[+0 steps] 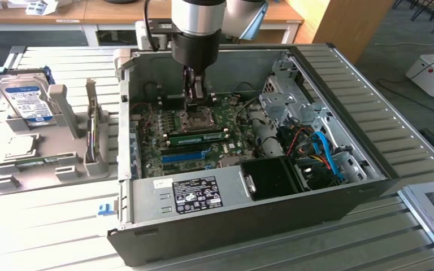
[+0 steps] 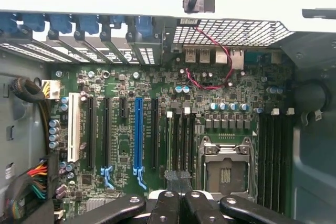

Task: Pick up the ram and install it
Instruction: 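Press down the ram until it locks into place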

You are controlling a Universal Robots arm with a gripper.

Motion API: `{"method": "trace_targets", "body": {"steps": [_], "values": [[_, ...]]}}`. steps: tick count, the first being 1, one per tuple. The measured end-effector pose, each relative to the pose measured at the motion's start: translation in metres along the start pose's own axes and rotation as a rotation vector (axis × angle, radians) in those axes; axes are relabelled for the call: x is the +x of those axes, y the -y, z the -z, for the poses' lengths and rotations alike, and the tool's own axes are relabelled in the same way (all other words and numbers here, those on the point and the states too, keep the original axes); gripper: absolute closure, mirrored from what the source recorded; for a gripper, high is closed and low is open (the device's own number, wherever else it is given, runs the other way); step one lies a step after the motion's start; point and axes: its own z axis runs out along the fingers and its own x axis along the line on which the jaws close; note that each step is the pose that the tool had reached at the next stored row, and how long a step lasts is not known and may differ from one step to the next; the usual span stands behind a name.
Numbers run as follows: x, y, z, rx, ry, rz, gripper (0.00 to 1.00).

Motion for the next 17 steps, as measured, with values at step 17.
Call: {"method": "trace_targets", "body": {"steps": [17], "values": [[-0.001, -0.0002, 0.0191, 0.0, 0.0, 0.0, 0.9]]}}
